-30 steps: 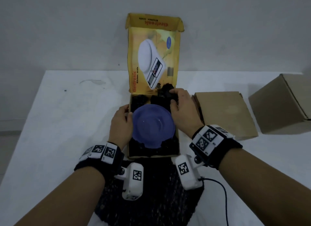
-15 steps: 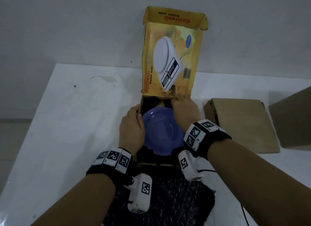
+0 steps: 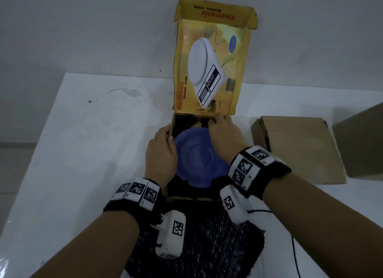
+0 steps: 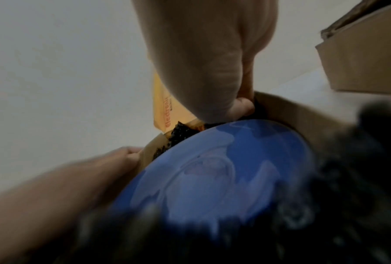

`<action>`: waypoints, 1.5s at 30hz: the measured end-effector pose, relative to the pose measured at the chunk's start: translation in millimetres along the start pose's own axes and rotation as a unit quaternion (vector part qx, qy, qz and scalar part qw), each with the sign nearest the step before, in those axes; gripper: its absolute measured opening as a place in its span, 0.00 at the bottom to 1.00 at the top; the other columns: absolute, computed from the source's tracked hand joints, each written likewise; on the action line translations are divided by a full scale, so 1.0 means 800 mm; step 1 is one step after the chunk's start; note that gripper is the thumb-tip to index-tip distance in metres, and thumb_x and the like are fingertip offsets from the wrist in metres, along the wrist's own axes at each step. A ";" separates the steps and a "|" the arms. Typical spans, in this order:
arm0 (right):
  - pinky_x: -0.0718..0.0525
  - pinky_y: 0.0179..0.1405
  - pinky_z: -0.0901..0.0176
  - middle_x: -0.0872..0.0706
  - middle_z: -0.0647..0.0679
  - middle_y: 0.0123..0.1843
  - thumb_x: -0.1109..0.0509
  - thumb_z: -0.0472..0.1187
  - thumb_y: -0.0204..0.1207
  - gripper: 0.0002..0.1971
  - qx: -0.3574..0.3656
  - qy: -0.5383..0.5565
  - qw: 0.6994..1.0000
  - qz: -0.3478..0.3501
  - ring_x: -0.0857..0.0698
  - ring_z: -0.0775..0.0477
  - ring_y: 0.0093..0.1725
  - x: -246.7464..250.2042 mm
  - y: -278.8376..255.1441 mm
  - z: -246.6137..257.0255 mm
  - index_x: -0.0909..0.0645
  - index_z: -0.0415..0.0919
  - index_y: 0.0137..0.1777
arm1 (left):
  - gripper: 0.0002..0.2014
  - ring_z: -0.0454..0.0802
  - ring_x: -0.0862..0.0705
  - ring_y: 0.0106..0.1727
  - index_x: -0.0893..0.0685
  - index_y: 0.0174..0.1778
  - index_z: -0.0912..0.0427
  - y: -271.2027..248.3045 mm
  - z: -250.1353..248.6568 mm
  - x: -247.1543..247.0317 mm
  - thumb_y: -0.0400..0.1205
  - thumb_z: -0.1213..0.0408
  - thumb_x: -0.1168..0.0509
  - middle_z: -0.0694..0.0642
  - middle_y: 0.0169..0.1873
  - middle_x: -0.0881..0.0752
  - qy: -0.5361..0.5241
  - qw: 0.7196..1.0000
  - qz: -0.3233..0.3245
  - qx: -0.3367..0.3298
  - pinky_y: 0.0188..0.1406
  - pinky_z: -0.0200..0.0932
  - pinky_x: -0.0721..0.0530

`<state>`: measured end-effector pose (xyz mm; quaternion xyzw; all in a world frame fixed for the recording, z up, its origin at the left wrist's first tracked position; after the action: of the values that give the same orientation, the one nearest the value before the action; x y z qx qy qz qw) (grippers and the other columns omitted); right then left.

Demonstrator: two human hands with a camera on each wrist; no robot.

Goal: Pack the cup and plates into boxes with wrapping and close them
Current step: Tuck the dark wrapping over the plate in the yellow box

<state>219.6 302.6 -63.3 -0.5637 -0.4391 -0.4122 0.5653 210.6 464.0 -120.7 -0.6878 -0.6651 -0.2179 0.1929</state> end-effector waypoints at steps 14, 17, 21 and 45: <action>0.21 0.48 0.50 0.20 0.35 0.62 0.43 0.26 0.79 0.14 0.052 -0.067 0.996 0.011 0.20 0.36 0.60 0.006 0.008 -0.005 0.24 0.33 0.62 | 0.24 0.62 0.19 0.55 0.26 0.70 0.60 0.003 0.006 0.000 0.80 0.58 0.53 0.61 0.59 0.16 0.002 1.000 0.006 -0.009 0.56 0.58 0.20; 0.21 0.45 0.49 0.21 0.38 0.61 0.39 0.30 0.78 0.20 0.017 0.038 0.999 0.001 0.18 0.35 0.56 0.011 -0.008 -0.017 0.29 0.38 0.70 | 0.22 0.62 0.19 0.57 0.27 0.72 0.60 0.004 0.008 0.002 0.83 0.60 0.51 0.61 0.61 0.17 0.006 1.000 0.026 -0.009 0.55 0.51 0.22; 0.23 0.45 0.53 0.22 0.46 0.59 0.32 0.40 0.76 0.15 0.069 0.170 0.981 -0.062 0.22 0.46 0.51 0.017 -0.066 -0.002 0.23 0.45 0.63 | 0.25 0.49 0.23 0.67 0.33 0.78 0.52 0.007 0.017 0.012 0.84 0.52 0.51 0.52 0.71 0.22 -0.022 0.993 0.117 -0.021 0.58 0.41 0.29; 0.28 0.27 0.55 0.25 0.53 0.27 0.42 0.28 0.75 0.11 0.087 0.422 0.899 -0.084 0.28 0.51 0.25 0.007 -0.166 -0.008 0.25 0.45 0.40 | 0.24 0.33 0.40 0.70 0.44 0.82 0.56 -0.004 0.018 0.017 0.89 0.60 0.51 0.38 0.70 0.39 -0.086 0.975 0.202 -0.027 0.64 0.19 0.42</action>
<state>93.9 292.8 -21.3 -0.2467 -0.2393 -0.6177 0.7073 207.9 483.1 -125.0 -0.8289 -0.5206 -0.1319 0.1564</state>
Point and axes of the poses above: each hand's wrist, its own y-axis towards the middle knuckle, its own x-axis out of the back of the hand, z = x × y, the point moved 3 cm from there along y, towards the middle knuckle
